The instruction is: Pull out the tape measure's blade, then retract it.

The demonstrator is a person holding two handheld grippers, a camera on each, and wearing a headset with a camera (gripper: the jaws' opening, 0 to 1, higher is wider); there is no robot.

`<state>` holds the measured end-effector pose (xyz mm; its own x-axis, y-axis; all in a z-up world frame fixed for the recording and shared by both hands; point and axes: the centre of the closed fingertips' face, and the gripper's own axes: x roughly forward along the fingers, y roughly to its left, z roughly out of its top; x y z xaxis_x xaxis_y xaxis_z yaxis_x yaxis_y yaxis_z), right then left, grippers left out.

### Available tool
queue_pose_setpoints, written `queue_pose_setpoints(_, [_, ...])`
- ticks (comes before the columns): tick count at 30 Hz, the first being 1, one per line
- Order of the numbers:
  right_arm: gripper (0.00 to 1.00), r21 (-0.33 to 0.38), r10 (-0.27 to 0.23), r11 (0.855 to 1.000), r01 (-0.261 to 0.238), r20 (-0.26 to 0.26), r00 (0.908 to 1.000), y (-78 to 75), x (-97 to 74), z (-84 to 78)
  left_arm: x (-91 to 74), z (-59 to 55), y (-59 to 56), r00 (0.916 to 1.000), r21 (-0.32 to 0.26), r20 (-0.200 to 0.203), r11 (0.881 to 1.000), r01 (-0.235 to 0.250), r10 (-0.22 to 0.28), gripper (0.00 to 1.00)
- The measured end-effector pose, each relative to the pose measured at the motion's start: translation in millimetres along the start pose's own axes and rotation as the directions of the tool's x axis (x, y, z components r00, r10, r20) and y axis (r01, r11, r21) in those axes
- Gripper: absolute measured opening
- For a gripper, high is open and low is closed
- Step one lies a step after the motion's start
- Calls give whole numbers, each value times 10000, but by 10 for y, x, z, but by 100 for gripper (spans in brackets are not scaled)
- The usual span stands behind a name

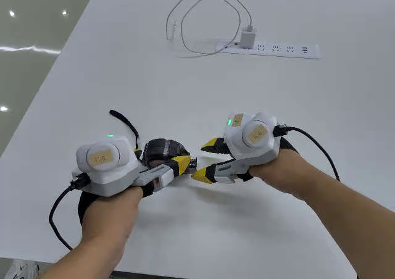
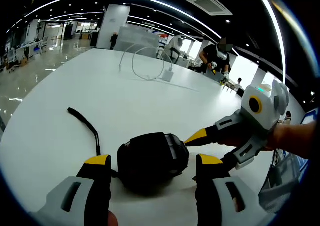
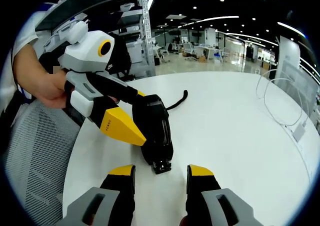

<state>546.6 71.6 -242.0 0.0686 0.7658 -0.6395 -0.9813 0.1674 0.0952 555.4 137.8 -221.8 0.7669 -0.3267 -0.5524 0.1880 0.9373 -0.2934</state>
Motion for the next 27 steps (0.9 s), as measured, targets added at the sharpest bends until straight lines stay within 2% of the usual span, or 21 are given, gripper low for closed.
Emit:
queue_pose_setpoints(3, [37, 219, -77, 9997, 71, 246, 9997, -8, -44, 27, -25, -4, -38, 9998, 367, 2, 9992, 180, -180, 66])
queue_pose_setpoints(10, [38, 264, -309, 9992, 299, 394, 9987, -18, -128, 43, -60, -15, -2, 9998, 582, -81, 9982, 171, -166, 66])
queue_pose_setpoints(17, [42, 603, -789, 9955, 737, 878, 9930, -8, -295, 31, -130, -37, 17, 9992, 1086, -120, 9933, 405, -394, 67])
queue_pose_setpoints(19, [43, 558, -913, 9947, 868, 840, 9923, 11, -322, -2, -153, -38, 23, 9989, 1053, -76, 9933, 466, -461, 67])
queue_pose_setpoints(21, [46, 602, -1054, 9931, 1002, 914, 9902, 15, -362, -20, -170, -45, 22, 9985, 1357, -95, 9893, 545, -537, 67])
queue_pose_setpoints(23, [49, 708, -1245, 9905, 1179, 982, 9873, 12, -411, -48, -196, -48, 28, 9980, 1387, -93, 9883, 632, -625, 67])
queue_pose_setpoints(27, [53, 867, -1338, 9883, 1257, 946, 9865, 49, -474, -138, -257, -52, 43, 9972, 1595, -98, 9844, 745, -739, 67])
